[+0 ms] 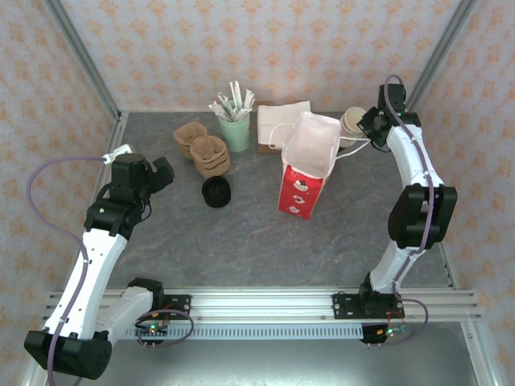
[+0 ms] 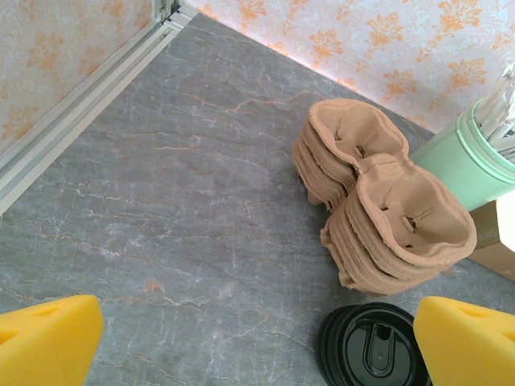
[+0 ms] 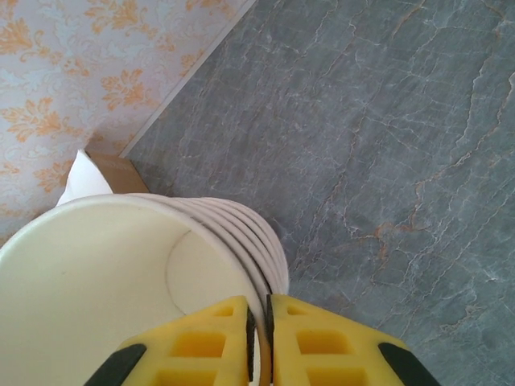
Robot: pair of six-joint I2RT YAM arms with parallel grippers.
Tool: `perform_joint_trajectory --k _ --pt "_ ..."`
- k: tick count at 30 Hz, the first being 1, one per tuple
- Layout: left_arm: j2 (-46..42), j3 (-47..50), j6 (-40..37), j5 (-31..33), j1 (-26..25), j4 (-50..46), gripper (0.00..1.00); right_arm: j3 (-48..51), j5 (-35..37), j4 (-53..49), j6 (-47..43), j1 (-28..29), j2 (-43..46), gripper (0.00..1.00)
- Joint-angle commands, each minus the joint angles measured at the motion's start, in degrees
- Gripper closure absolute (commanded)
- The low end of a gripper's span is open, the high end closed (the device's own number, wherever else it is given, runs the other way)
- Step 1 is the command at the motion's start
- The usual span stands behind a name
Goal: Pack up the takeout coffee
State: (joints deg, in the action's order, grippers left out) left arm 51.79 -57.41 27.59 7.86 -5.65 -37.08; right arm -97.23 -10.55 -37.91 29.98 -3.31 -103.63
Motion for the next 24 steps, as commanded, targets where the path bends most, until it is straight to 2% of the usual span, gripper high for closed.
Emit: perform_joint_trajectory --k 1,24 --pt "-0.2 -1.7 0.2 -0.4 -0.5 -1.7 0.0 -0.5 1.0 -0.4 -0.8 -0.1 3.8 0.86" --pt "-0.9 -1.3 0.8 -1.1 -0.5 -1.9 0.0 -3.5 1.0 -2.5 -1.3 0.4 6.7 0.89"
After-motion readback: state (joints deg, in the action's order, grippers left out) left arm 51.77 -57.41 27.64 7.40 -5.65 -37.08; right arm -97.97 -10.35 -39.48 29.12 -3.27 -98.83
